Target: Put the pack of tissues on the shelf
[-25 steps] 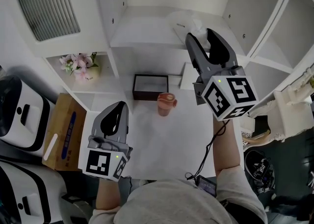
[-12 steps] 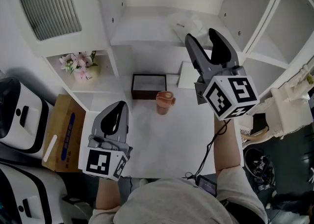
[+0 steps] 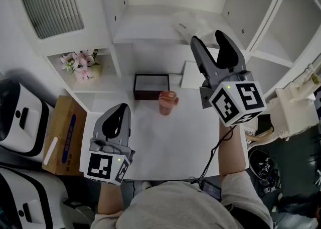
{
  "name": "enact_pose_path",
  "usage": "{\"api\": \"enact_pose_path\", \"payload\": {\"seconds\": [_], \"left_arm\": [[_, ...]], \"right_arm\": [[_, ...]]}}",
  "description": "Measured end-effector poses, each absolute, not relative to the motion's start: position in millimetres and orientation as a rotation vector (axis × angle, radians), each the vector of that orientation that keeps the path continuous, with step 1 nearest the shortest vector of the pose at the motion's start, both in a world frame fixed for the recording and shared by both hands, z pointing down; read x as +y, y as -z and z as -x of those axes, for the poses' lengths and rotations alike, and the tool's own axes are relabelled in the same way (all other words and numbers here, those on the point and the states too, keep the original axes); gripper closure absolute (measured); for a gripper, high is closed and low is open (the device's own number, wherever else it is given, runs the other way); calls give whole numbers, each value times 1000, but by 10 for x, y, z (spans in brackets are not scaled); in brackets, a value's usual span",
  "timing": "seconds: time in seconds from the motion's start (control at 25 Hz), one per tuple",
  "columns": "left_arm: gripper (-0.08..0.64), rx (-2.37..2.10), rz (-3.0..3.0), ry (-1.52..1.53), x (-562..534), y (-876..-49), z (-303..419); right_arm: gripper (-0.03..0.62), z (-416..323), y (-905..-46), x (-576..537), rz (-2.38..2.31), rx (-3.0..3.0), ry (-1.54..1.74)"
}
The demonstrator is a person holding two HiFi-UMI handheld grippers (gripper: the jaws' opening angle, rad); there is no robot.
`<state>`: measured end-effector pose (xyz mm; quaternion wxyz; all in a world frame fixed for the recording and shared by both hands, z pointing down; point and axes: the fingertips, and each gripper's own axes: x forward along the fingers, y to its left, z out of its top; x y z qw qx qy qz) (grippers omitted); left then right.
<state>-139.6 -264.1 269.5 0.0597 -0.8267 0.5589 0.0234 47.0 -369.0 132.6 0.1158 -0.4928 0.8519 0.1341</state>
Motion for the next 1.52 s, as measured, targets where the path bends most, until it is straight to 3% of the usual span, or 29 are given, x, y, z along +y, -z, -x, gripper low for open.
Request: {"api": "enact_pose_path", "payload": {"seconds": [0.08,0.28,0.48,1.28,1.52], "left_arm": [[558,1695,2502,-68,-2626,-2703,1389],[558,1698,2496,-67,-2594,-2703,1385],[558,1710,2488,-67,-2598,-2703,1396],[558,1791,2420,-58,-2564,-2682,1583],[558,1781,2423,-65,-2527,-2664,1582]], "right_arm": [[321,-480,-1332,-3650,1434,2491,-389],[483,-485,-1368,-3586,1426,2489,-381],[554,-462,-1405,-3617,1446,2498,-388],[560,-378,-1358,-3940,1445,2473,-349],[532,-414,-1318,-3834,1424,2457,-338]]}}
